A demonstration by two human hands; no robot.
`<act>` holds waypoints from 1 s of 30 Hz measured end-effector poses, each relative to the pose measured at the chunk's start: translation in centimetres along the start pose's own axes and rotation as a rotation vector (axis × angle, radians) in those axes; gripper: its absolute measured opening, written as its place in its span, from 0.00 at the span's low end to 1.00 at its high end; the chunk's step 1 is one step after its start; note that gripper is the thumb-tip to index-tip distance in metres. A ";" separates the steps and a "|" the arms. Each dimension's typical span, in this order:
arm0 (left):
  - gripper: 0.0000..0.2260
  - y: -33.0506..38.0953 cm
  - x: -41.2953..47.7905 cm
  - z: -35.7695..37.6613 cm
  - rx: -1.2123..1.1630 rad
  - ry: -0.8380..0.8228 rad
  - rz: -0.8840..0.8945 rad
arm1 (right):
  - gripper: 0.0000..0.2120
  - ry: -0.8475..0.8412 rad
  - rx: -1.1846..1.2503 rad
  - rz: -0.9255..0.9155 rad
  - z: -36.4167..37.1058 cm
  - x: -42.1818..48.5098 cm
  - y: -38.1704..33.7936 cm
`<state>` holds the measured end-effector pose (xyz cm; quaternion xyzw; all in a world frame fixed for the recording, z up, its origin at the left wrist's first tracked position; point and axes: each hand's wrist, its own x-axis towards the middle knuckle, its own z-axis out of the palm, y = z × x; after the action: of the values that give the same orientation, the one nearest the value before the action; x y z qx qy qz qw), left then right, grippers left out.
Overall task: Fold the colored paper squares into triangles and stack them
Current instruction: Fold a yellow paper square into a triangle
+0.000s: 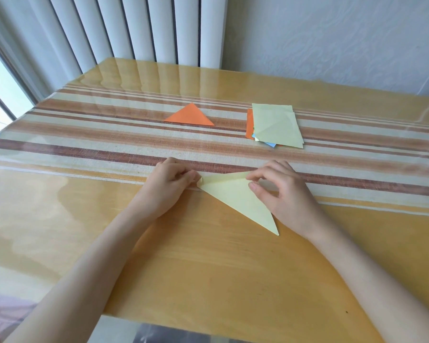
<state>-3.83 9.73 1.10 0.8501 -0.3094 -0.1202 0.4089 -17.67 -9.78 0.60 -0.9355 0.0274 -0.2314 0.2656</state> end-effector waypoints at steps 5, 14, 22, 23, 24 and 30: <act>0.10 0.4 -0.3 -0.6 -0.070 -0.024 -0.008 | 0.11 -0.049 -0.043 -0.007 0.7 2.0 -1.3; 0.11 -0.8 -1.0 -0.2 0.019 0.103 0.048 | 0.09 -0.451 0.085 -0.048 3.9 6.5 -2.7; 0.15 -1.7 -3.8 -0.6 0.379 0.130 0.447 | 0.11 -0.238 -0.065 -0.376 4.8 6.5 -0.6; 0.19 -1.8 -4.2 -0.4 0.468 0.091 0.486 | 0.13 -0.229 -0.068 -0.398 4.9 6.5 -0.6; 0.20 -1.8 -4.3 -0.2 0.539 0.069 0.494 | 0.14 -0.227 -0.057 -0.409 4.9 6.5 -0.5; 0.22 -1.7 -4.0 0.8 0.550 0.058 0.427 | 0.12 -0.227 -0.056 -0.508 4.9 7.1 0.0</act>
<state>-6.53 12.54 -0.94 0.8476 -0.4892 0.0804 0.1890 -9.12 -8.66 -0.11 -0.9394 -0.2313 -0.1836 0.1743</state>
